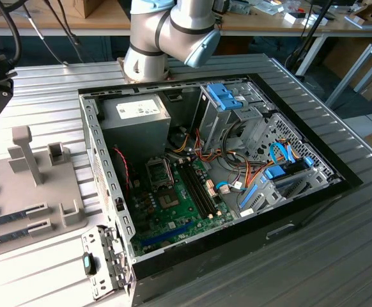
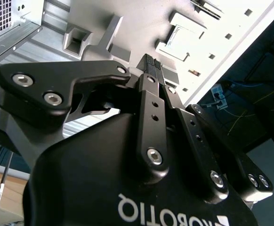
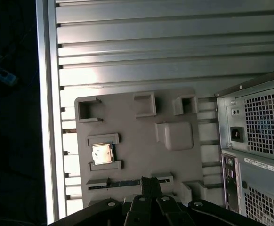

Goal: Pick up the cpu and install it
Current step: 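Reach for the cpu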

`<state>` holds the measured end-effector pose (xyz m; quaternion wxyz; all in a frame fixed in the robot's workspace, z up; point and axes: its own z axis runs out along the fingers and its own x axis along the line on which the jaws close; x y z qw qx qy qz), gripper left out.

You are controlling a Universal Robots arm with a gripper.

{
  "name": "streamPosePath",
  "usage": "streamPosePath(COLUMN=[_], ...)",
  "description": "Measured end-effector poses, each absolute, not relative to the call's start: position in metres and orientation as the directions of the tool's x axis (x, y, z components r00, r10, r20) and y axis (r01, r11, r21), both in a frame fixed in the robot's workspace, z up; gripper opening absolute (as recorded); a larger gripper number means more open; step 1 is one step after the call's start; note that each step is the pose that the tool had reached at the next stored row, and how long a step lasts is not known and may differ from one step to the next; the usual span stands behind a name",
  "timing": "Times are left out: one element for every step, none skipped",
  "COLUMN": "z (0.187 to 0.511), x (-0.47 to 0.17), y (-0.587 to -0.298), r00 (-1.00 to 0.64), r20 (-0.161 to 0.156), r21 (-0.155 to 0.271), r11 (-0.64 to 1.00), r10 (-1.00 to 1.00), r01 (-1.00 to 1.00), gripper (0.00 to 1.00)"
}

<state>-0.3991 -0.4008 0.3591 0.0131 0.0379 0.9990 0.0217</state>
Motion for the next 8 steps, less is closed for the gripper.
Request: streamPosePath(z=[0.3589,0.3587,0.3584,0.3582,0.3579,0.3577,0.3574,0.3571], x=[-0.3993,-0.3995,-0.3996,-0.3998,-0.3999,-0.3999,-0.4000,-0.4001], y=[-0.4008,-0.4008,-0.4008,-0.4008,-0.4008,-0.4008,-0.4008,-0.4008], r00=[-0.997,-0.997,-0.997,-0.997,-0.997,-0.997,-0.997,-0.997], r20=[-0.024,-0.025,-0.024,-0.024,-0.024,-0.024,-0.024,-0.024], r21=[0.044,0.044,0.044,0.044,0.044,0.044,0.044,0.044], r11=[0.996,0.996,0.996,0.996,0.996,0.996,0.996,0.996], r10=[0.076,0.076,0.076,0.076,0.076,0.076,0.076,0.076], r01=[0.075,0.075,0.075,0.075,0.075,0.075,0.075,0.075], gripper=[0.10,0.10,0.10,0.10,0.10,0.10,0.10,0.10])
